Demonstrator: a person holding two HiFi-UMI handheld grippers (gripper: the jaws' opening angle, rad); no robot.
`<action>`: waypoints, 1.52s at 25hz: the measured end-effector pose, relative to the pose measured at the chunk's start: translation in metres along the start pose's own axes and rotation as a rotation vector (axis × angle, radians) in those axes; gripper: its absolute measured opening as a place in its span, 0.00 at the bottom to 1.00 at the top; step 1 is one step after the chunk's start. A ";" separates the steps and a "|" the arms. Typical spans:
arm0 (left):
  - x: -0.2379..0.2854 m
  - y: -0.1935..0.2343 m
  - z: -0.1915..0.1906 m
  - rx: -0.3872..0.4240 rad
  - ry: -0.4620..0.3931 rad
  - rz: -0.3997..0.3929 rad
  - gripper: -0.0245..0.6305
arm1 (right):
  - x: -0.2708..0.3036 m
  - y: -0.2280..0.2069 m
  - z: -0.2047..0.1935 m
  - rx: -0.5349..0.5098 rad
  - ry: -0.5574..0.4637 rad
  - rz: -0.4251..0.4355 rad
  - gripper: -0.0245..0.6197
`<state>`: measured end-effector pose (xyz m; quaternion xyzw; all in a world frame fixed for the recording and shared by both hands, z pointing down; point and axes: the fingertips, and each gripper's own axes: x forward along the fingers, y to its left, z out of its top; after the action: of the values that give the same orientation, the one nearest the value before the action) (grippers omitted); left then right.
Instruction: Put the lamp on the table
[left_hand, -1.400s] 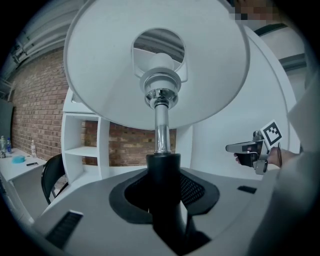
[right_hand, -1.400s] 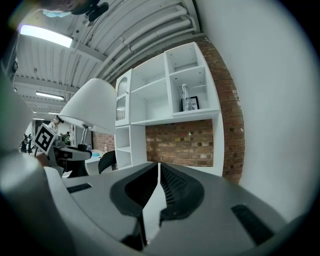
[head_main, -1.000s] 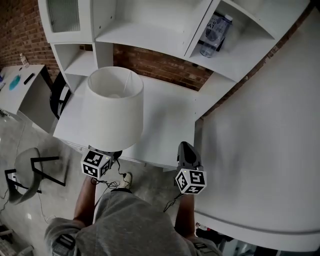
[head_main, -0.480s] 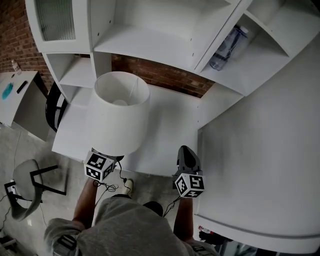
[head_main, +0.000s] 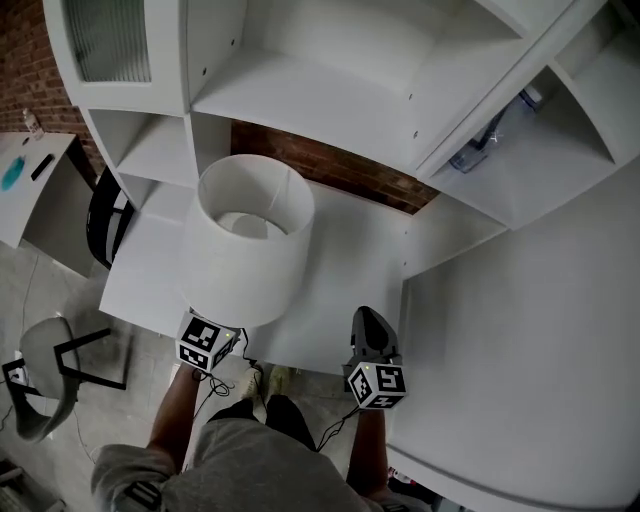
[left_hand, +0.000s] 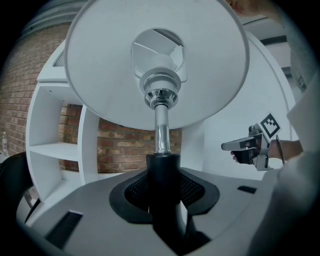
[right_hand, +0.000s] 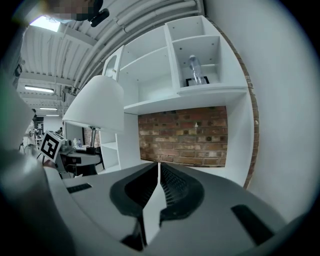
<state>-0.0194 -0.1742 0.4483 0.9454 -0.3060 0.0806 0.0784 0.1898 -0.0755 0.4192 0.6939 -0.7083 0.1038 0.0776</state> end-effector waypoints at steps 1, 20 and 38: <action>0.004 0.002 -0.002 0.000 -0.002 0.001 0.23 | 0.007 -0.002 -0.001 -0.002 0.002 0.008 0.09; 0.092 0.042 -0.058 -0.012 -0.003 0.072 0.23 | 0.117 -0.023 -0.061 -0.040 0.058 0.157 0.09; 0.165 0.061 -0.131 -0.015 -0.015 0.064 0.23 | 0.184 -0.047 -0.123 -0.041 0.069 0.183 0.09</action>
<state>0.0625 -0.2905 0.6151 0.9350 -0.3374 0.0734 0.0806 0.2284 -0.2226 0.5870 0.6205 -0.7676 0.1197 0.1065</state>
